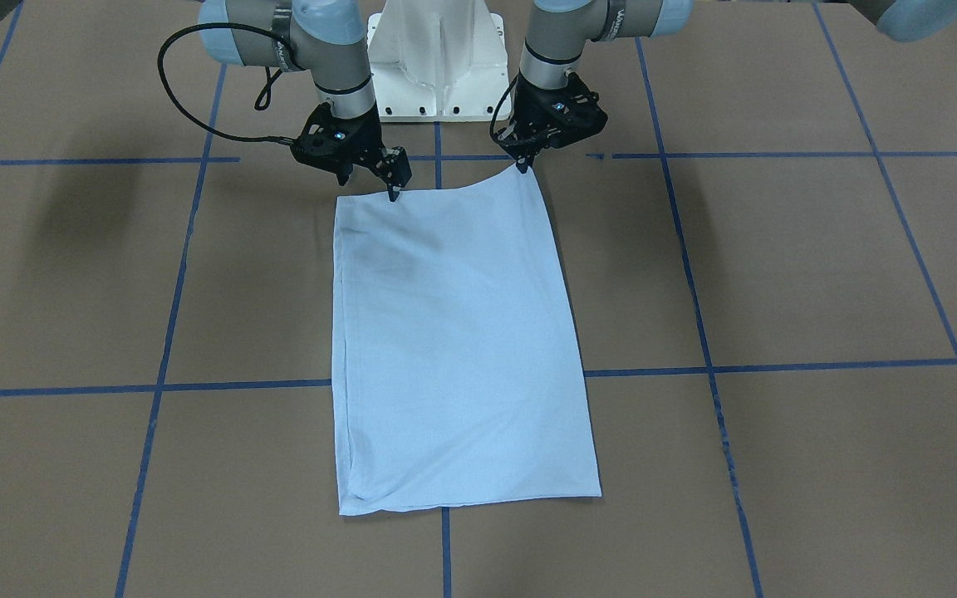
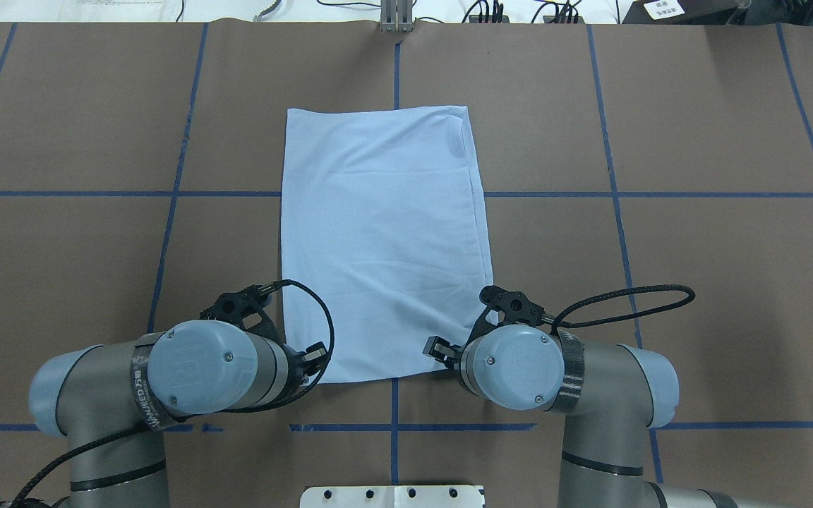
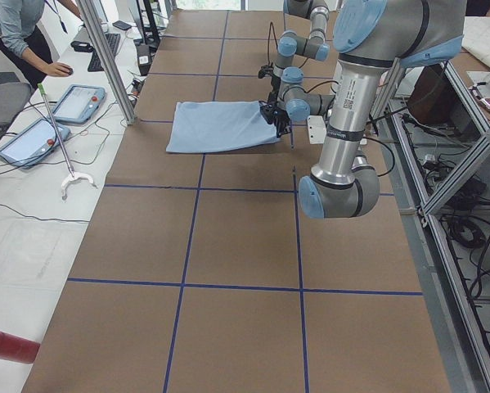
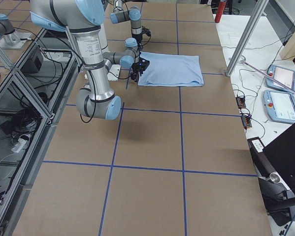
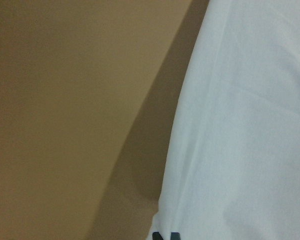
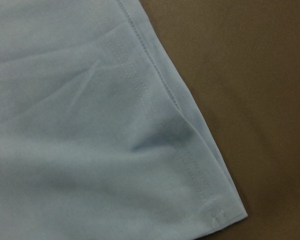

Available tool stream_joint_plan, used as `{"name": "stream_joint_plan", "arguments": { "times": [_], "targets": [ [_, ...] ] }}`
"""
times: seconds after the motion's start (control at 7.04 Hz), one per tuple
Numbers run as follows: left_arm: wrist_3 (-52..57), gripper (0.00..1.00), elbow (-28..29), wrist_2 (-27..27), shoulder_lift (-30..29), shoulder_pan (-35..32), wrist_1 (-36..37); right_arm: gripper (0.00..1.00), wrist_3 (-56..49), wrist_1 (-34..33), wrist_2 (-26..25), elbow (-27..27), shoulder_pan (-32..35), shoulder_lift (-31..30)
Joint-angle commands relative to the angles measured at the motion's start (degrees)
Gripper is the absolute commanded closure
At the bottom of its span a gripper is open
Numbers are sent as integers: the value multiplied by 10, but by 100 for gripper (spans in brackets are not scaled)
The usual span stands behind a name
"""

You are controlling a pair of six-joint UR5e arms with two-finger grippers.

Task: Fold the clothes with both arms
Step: 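Move the right gripper to the shirt's near corner beside the left gripper, then press both grippers on the shirt's near corners, adjusting the edge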

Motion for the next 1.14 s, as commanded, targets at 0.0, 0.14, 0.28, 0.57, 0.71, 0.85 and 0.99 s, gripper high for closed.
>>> {"name": "stream_joint_plan", "arguments": {
  "times": [0.0,0.14,0.28,0.57,0.71,0.85,0.99],
  "targets": [
    [0,100,-1,0,-2,0,1,0,0,-1,1,-2,2,2],
    [0,100,0,0,-2,0,1,0,7,-2,0,-5,2,11],
    [0,100,0,0,-1,0,0,0,7,-2,0,-6,4,14],
    [0,100,0,0,-1,0,0,0,18,-2,1,-12,7,18],
    [0,100,1,0,-1,0,0,0,59,-2,0,-12,8,18],
    [0,100,0,0,-1,0,0,0,68,-2,0,-20,8,19],
    [0,100,0,0,-1,0,0,0,82,4,1,-47,7,29]
  ]
}}
